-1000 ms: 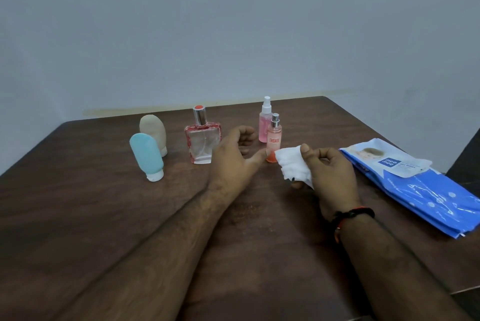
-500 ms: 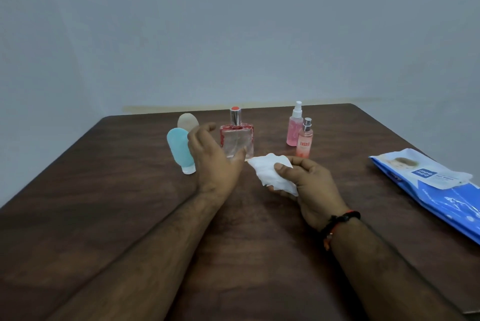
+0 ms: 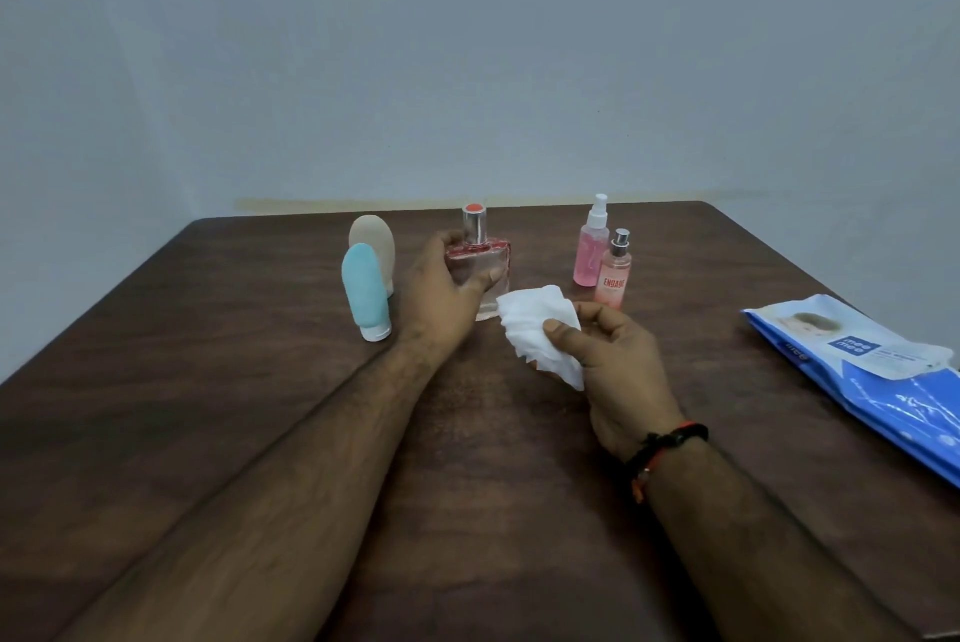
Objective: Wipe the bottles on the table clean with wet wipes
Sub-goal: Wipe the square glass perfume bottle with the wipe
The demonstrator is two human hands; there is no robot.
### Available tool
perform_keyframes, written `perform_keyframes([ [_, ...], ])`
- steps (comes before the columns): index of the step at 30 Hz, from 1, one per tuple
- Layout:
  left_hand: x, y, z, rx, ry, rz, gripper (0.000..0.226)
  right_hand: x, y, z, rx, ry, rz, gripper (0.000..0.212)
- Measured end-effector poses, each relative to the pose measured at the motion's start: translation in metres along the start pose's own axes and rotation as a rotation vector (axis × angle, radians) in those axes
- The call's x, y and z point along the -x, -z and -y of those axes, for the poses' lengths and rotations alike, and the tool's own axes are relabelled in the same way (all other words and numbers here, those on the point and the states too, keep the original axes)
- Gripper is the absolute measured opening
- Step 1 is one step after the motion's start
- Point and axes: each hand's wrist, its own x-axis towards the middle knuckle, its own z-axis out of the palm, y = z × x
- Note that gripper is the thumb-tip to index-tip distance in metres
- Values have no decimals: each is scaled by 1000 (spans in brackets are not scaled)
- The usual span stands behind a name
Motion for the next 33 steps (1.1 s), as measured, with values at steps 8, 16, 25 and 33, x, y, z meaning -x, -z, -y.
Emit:
perform_keyframes([
  [8,38,49,-11,390,226,301,55,6,-3,-2,213,389,-124,20],
  [16,55,58,-2,836,453,314,52,19,-41,-9,581,749,-114,30],
  [25,56,62,-9,1226,519,464,47,19,-52,-24,971,759,263,47],
  [33,51,66,-3,1163,483,440,71,13,-48,-31,1176,1169,536,37],
])
